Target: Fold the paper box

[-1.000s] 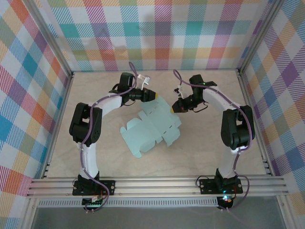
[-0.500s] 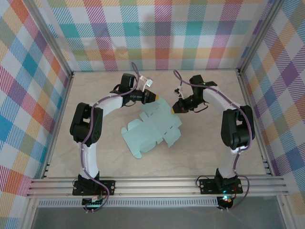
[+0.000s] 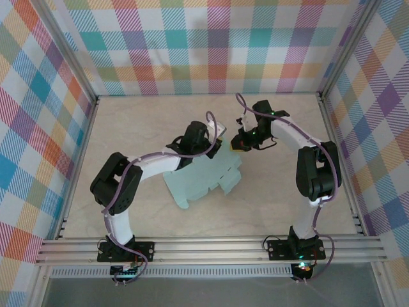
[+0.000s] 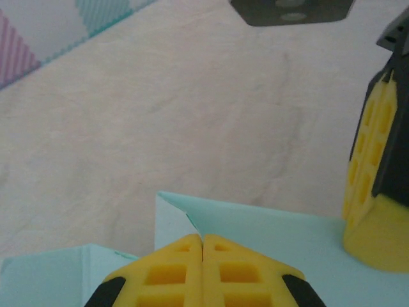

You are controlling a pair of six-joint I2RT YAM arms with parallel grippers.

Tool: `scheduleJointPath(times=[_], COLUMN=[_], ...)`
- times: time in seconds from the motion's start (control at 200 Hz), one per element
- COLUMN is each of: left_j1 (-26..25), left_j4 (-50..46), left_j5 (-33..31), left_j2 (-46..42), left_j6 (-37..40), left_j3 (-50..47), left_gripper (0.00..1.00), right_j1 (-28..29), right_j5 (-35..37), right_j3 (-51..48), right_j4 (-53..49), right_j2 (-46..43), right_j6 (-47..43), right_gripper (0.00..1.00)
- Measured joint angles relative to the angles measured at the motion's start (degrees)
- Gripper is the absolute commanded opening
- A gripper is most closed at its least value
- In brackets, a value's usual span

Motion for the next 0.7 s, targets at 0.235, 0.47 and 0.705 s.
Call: scheduleJointPath(times=[0.235, 0.47, 0.705], left_j1=[-5.9, -7.3, -5.55], left_j4=[1.29, 2.05, 0.72], left_j5=[-14.01, -19.12, -14.51], left_j2=[4.81, 6.1, 5.51], left_j6=[0.0, 0.46, -3.21], left_j3=[2.84, 3.5, 3.67], left_gripper=[0.0, 0.0, 0.36], right_j1=[0.0, -0.09, -0.09], right_j5=[0.39, 0.68, 1.77], right_j3=[-1.6, -2.05, -2.05], right_j4=[1.27, 2.34, 3.04], right_j2=[-1.09, -1.09, -1.09], right_j6=[2.16, 2.78, 2.19], right_gripper=[0.0, 0.0, 0.0])
